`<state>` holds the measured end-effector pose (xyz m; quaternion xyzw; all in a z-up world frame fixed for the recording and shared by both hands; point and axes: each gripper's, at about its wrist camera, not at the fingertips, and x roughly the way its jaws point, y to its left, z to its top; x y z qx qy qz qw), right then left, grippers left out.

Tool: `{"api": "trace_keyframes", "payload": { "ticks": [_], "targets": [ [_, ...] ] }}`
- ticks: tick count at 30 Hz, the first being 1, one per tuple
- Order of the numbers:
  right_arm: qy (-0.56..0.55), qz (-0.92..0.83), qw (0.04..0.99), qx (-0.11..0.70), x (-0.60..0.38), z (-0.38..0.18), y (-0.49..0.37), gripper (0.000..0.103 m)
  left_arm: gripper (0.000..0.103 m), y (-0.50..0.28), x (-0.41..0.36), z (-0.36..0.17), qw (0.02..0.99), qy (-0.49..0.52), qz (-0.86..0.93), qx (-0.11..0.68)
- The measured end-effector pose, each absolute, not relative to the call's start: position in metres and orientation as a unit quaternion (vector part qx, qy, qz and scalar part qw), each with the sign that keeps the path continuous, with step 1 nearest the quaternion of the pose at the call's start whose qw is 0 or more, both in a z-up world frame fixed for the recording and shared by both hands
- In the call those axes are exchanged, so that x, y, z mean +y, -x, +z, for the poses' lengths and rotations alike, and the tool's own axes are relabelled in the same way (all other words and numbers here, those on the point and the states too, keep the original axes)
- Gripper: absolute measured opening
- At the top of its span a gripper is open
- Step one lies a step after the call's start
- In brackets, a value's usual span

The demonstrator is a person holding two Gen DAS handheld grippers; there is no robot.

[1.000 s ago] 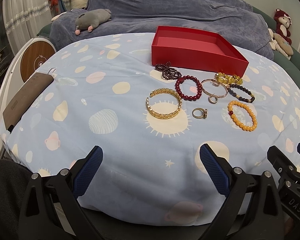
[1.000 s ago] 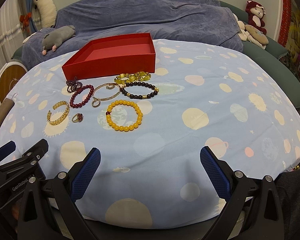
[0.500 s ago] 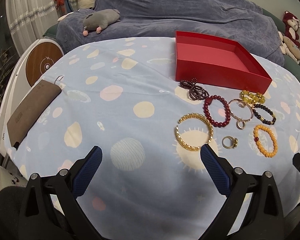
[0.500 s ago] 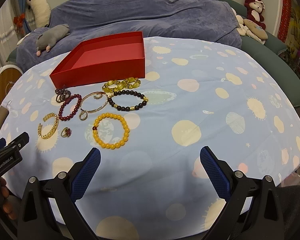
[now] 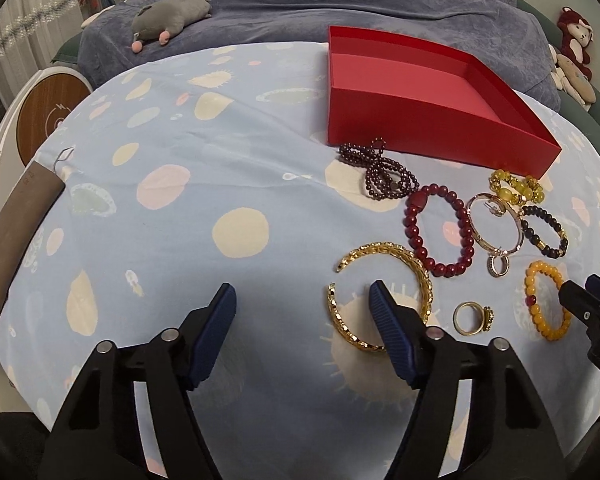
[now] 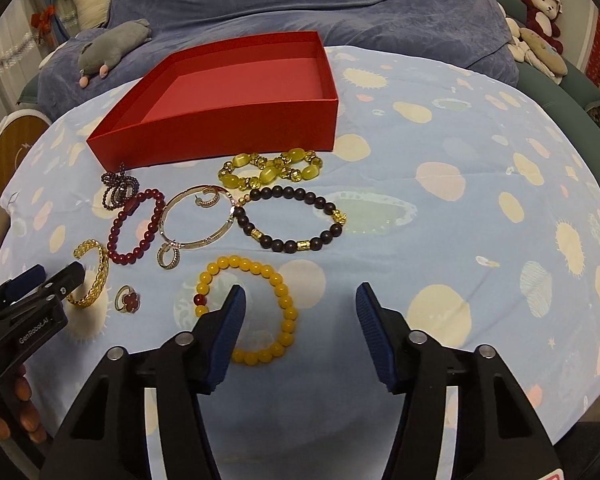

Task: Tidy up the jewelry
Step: 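Grasp the gold cuff bangle with the left tool while the right tool grasps the yellow bead bracelet, then carry both bracelets into the red box and open both tools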

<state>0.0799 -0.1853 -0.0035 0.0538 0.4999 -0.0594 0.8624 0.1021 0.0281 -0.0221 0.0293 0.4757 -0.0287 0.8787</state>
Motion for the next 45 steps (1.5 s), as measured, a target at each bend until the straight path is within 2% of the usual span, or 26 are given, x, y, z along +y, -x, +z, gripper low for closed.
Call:
{"api": "trace_keyframes", "payload": {
  "ticks": [3, 5, 7, 8, 10, 11, 12, 13, 22, 32, 39, 45],
  "targets": [
    [-0.054, -0.052, 0.856, 0.511, -0.183, -0.011, -0.082, 0.042, 0.060, -0.100, 0.026, -0.023, 0.882, -0.033, -0.034, 0.469],
    [-0.044, -0.051, 0.860, 0.506, -0.179, -0.011, -0.080, 0.041, 0.050, -0.099, 0.025, -0.022, 0.884, -0.034, -0.041, 0.465],
    [-0.042, -0.045, 0.861, 0.504, -0.178, -0.011, -0.080, 0.037, 0.033, -0.097, 0.023, -0.021, 0.885, -0.031, -0.049, 0.463],
    [-0.041, -0.041, 0.862, 0.504, -0.177, -0.011, -0.080, 0.033, 0.028, -0.097, 0.022, -0.020, 0.885, -0.030, -0.055, 0.462],
    [-0.038, -0.033, 0.862, 0.504, -0.175, -0.010, -0.079, 0.021, 0.010, -0.097, 0.021, -0.020, 0.883, -0.025, -0.067, 0.464],
    [-0.038, -0.028, 0.861, 0.506, -0.173, -0.010, -0.079, 0.018, 0.007, -0.097, 0.020, -0.019, 0.882, -0.023, -0.071, 0.466],
    [-0.040, -0.023, 0.860, 0.508, -0.172, -0.009, -0.079, 0.009, 0.005, -0.097, 0.019, -0.019, 0.880, -0.023, -0.073, 0.468],
    [-0.041, -0.020, 0.858, 0.511, -0.171, -0.009, -0.079, 0.008, 0.004, -0.098, 0.018, -0.018, 0.880, -0.022, -0.074, 0.470],
    [-0.069, -0.019, 0.864, 0.498, -0.182, 0.016, -0.061, 0.007, 0.003, -0.083, 0.019, 0.001, 0.879, -0.014, -0.082, 0.469],
    [-0.070, -0.008, 0.882, 0.467, -0.203, 0.074, -0.058, 0.007, 0.003, -0.083, 0.016, 0.050, 0.885, -0.014, -0.105, 0.454],
    [-0.063, 0.018, 0.900, 0.432, -0.210, 0.121, -0.117, 0.007, 0.003, -0.134, -0.001, 0.087, 0.891, -0.026, -0.123, 0.436],
    [-0.074, 0.039, 0.898, 0.433, -0.215, 0.127, -0.205, 0.007, 0.004, -0.209, -0.022, 0.100, 0.894, -0.037, -0.137, 0.426]
  ]
}}
